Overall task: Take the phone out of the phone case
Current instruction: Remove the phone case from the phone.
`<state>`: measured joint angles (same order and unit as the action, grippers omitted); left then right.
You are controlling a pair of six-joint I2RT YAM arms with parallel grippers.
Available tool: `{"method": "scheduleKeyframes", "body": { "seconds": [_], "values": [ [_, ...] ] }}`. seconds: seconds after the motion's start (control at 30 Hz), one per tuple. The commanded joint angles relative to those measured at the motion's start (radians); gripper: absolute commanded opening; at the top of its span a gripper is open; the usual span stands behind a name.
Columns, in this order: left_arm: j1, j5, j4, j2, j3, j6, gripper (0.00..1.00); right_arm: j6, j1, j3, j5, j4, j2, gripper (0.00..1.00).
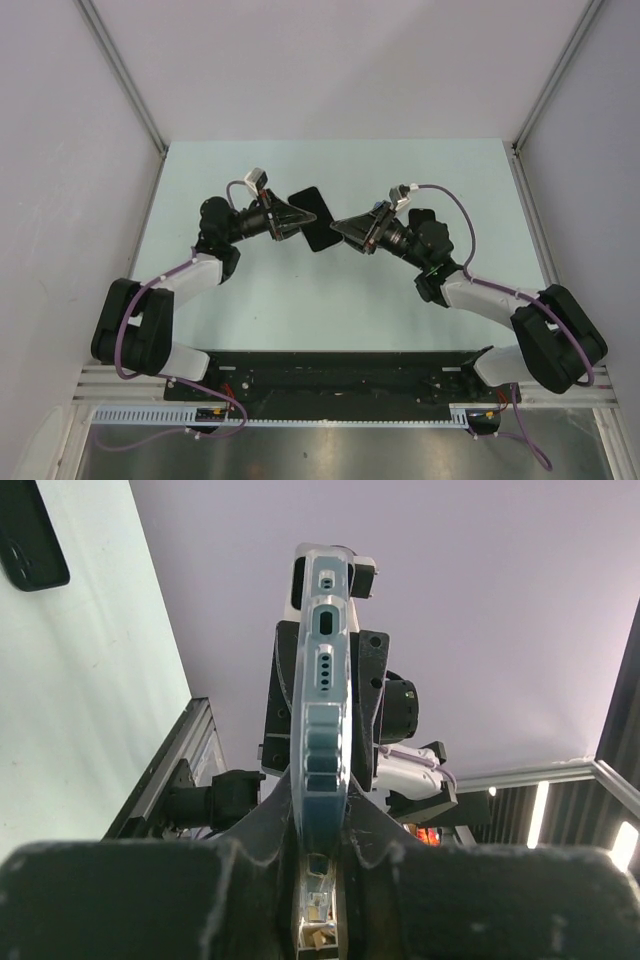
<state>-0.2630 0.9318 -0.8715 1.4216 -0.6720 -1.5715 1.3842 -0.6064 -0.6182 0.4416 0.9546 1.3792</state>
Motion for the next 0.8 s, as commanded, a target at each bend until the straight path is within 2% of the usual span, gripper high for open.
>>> {"method": "scheduleKeyframes", "body": {
  "seconds": [0.0,0.2,0.43,0.63,0.77],
  "values": [
    [0.002,-0.013,-0.067,-0.018,-0.054,-0.015,0.0,0.009,-0.003,0.026,-0.046,0.019,-0.072,0.36],
    [0.008,-0.024,-0.083,-0.023,-0.049,-0.03,0.0,0.029,-0.012,0.037,-0.056,0.05,-0.072,0.3],
    [0.034,-0.044,-0.103,-0.05,-0.021,-0.047,0.0,0.07,-0.007,0.098,-0.078,0.096,-0.051,0.28],
    [0.039,-0.042,-0.129,-0.05,-0.017,-0.053,0.0,0.134,-0.006,0.136,-0.089,0.24,0.017,0.25],
    [0.039,-0.037,-0.152,-0.047,-0.009,-0.065,0.0,0.211,-0.015,0.136,-0.081,0.412,0.102,0.26]
  ]
}}
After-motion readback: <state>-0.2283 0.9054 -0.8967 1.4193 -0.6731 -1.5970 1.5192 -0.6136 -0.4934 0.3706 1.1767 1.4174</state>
